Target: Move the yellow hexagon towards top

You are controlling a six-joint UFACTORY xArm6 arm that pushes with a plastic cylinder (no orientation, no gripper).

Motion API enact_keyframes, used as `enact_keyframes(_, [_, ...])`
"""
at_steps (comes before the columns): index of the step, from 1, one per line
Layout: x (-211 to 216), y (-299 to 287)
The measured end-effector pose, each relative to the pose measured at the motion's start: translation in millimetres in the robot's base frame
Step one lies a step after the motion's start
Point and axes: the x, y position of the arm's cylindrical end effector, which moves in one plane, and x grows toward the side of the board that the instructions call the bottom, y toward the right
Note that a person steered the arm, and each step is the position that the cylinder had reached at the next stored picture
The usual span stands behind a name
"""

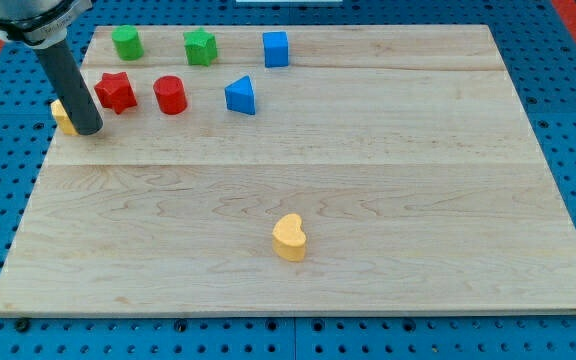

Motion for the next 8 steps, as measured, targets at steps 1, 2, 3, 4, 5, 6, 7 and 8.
enact_keyframes(1, [16.8, -8.0])
enact_keyframes(2, [9.3, -29.1])
enact_keyframes(3, [-6.9, -29.7])
enact_keyframes(4, [-24.2, -29.7])
enact_keyframes(5, [-38.8, -29.7])
enact_keyframes(6, [-58.2, -29.7])
enact_keyframes(7, [-71.1, -29.7])
enact_keyframes(8, [-66.0, -31.3])
